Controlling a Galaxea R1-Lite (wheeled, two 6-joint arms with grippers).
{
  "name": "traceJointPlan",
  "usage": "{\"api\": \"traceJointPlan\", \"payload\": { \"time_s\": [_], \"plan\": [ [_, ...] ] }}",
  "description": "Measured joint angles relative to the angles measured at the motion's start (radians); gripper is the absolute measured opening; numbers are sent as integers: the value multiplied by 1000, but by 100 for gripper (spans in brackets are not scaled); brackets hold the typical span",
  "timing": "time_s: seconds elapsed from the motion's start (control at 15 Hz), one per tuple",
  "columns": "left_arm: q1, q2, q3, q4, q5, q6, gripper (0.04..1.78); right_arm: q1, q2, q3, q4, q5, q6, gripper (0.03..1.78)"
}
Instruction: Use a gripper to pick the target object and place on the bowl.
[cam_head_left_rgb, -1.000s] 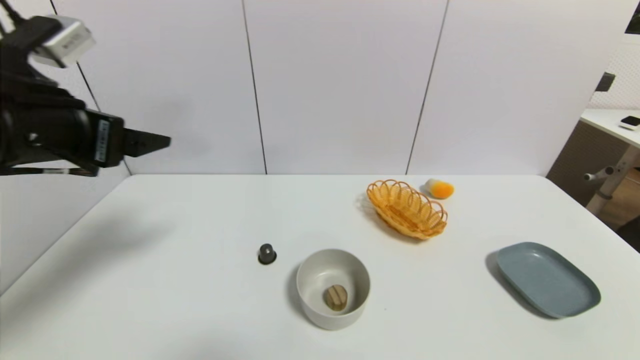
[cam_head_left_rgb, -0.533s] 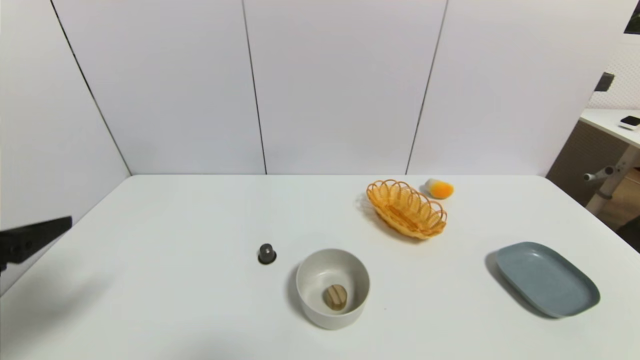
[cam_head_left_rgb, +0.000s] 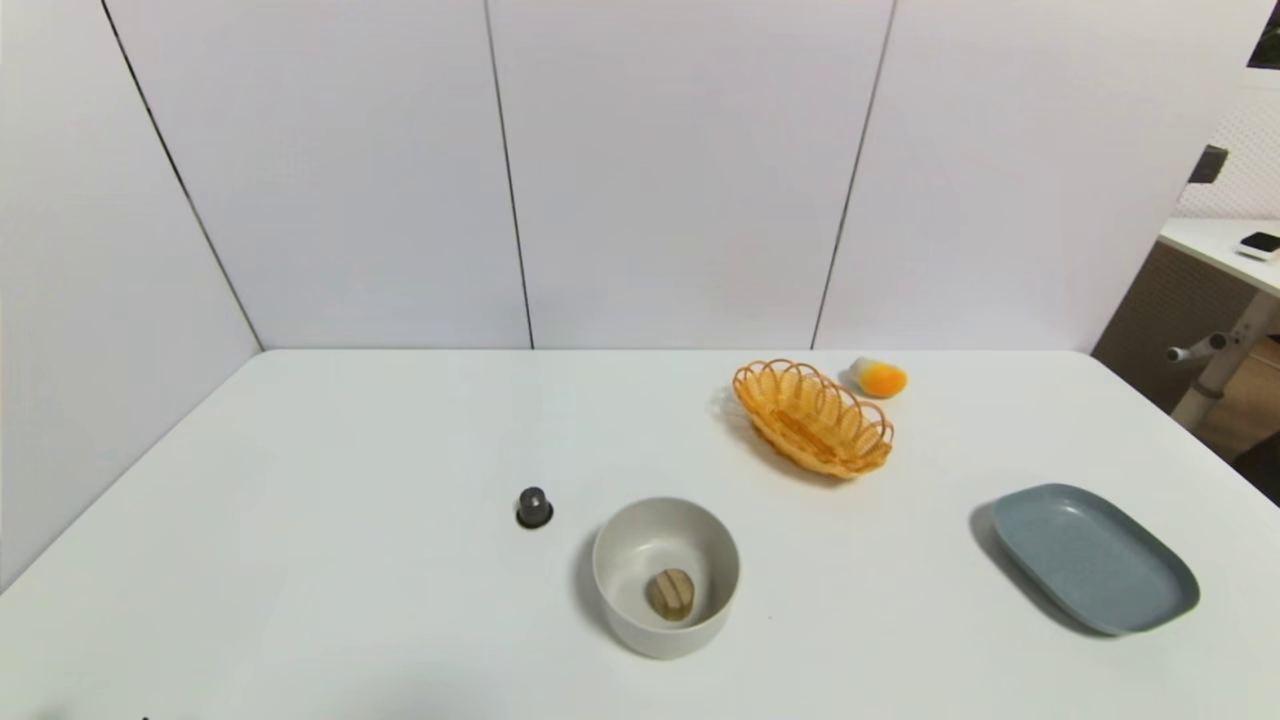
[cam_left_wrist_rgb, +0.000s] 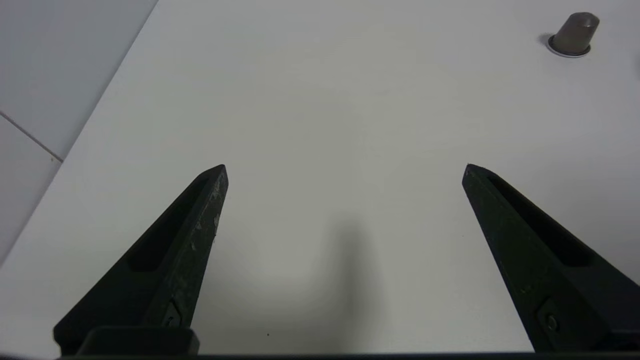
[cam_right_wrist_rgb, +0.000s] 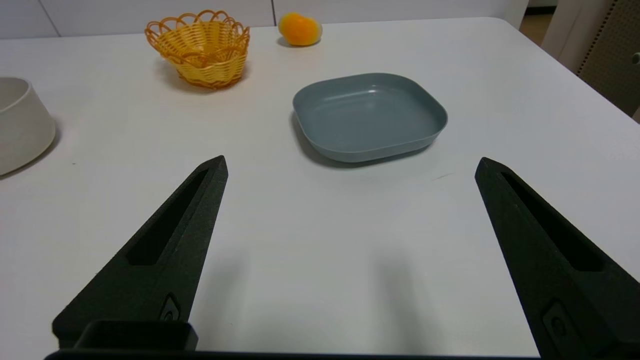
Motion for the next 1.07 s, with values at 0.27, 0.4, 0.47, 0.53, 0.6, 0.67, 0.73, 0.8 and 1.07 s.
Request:
{"api": "traceJointPlan", "payload": {
  "time_s": [0.27, 0.4, 0.47, 0.53, 0.6, 0.67, 0.73, 0.8, 1.07],
  "plan": [
    [-66, -56, 74, -66, 71, -17, 169, 0, 0, 0, 0, 0, 0, 171],
    [-147, -67, 77, -49, 155, -21, 169, 0, 0, 0, 0, 0, 0, 171],
    [-156, -84, 78, -39, 163, -23, 169, 0, 0, 0, 0, 0, 0, 171],
    [-154, -114, 78, -17, 146, -30, 169, 0, 0, 0, 0, 0, 0, 171],
    [-148, -151, 78, 18, 120, -40, 169, 0, 0, 0, 0, 0, 0, 171],
    [-143, -193, 78, 51, 101, -49, 169, 0, 0, 0, 0, 0, 0, 171],
    [-138, -237, 78, 67, 87, -59, 169, 0, 0, 0, 0, 0, 0, 171],
    [-134, -271, 78, 76, 81, -71, 169, 0, 0, 0, 0, 0, 0, 171],
    [-130, -328, 79, 83, 77, -86, 169, 0, 0, 0, 0, 0, 0, 171]
  ]
}}
